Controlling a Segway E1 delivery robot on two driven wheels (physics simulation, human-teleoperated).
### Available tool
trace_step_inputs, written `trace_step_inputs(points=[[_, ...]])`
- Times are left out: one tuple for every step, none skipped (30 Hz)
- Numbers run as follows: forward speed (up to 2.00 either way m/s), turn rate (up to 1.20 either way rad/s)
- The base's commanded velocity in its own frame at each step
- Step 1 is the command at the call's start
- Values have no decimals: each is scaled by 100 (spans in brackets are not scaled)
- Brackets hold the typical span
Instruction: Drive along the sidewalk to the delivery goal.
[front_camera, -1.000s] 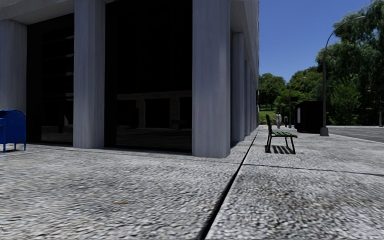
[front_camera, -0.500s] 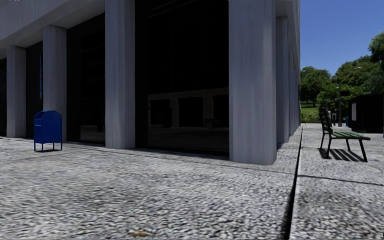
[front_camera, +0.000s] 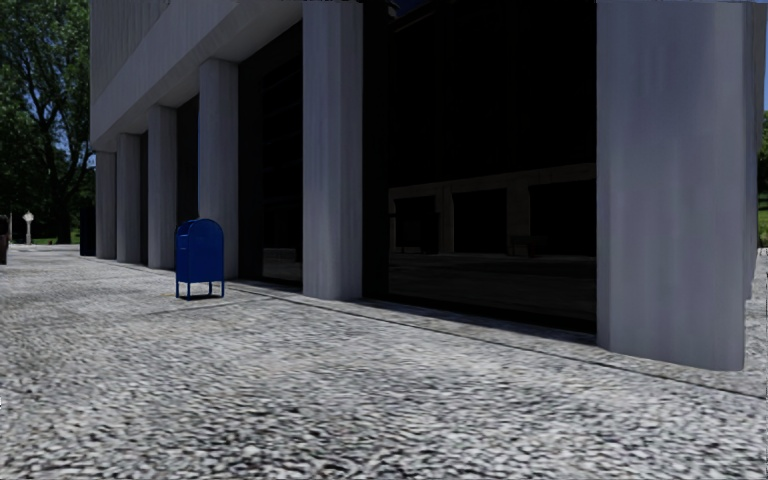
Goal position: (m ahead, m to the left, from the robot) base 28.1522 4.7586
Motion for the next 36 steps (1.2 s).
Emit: trace_step_inputs(points=[[127,69],[127,69],[127,69],[127,69],[127,69],[127,69],[127,69],[127,69],[127,69],[127,69],[127,69],[127,69],[127,69],[127,69],[127,69],[127,69],[127,69],[127,69],[127,69],[128,69],[133,69],[139,69],[139,69],[147,69],[156,69],[162,69],[178,69],[178,69],[200,69],[200,69],[200,69],[200,69],[200,68],[200,68],[200,60],[200,52]])
